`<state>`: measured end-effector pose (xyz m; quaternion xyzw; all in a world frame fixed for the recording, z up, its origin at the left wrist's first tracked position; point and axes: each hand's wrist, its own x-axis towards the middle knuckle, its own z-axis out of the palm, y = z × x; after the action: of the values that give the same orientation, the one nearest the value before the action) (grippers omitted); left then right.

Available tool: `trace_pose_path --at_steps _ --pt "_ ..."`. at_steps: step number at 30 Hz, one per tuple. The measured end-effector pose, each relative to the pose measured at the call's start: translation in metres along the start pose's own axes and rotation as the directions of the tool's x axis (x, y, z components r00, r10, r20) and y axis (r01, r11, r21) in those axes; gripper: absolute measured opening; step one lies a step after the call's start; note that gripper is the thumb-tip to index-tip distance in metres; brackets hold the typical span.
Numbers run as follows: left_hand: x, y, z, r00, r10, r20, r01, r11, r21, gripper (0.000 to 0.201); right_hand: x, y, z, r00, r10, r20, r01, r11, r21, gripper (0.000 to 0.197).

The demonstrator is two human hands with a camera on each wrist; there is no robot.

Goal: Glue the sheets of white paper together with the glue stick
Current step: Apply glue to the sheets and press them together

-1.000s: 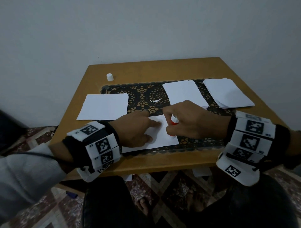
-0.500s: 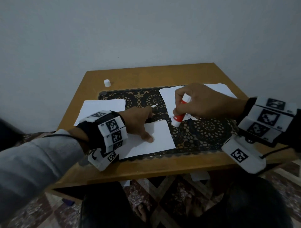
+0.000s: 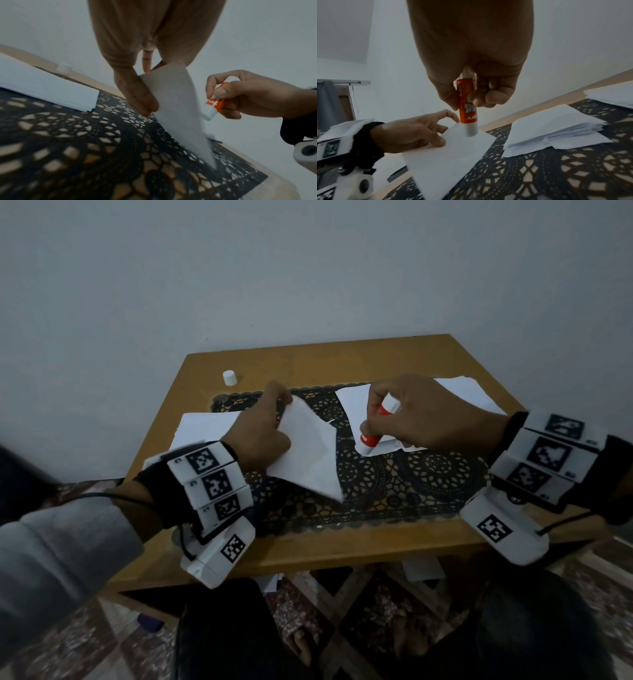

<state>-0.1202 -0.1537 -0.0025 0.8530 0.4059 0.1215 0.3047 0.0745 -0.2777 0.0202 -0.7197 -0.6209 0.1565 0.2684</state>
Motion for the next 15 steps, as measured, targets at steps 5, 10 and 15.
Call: trace_pose_path --at_steps 5,10,15 --pt "-0.011 -0.012 0.003 0.988 -0.078 0.135 0.022 0.927 0.374 0.042 0.013 0.000 0.010 0.999 0.021 0.035 -0.022 0.999 0.031 0.015" --pt "-0.018 -0.012 0.004 0.975 -0.138 0.173 -0.008 0.759 0.651 0.058 0.030 -0.005 0.029 0.998 -0.023 -0.059 0.033 0.985 0.171 0.026" --pt "-0.012 -0.014 0.005 0.974 0.022 0.225 -0.154 0.790 0.593 0.060 0.052 -0.007 0.046 0.995 -0.017 -0.100 0.037 0.978 0.205 0.028"
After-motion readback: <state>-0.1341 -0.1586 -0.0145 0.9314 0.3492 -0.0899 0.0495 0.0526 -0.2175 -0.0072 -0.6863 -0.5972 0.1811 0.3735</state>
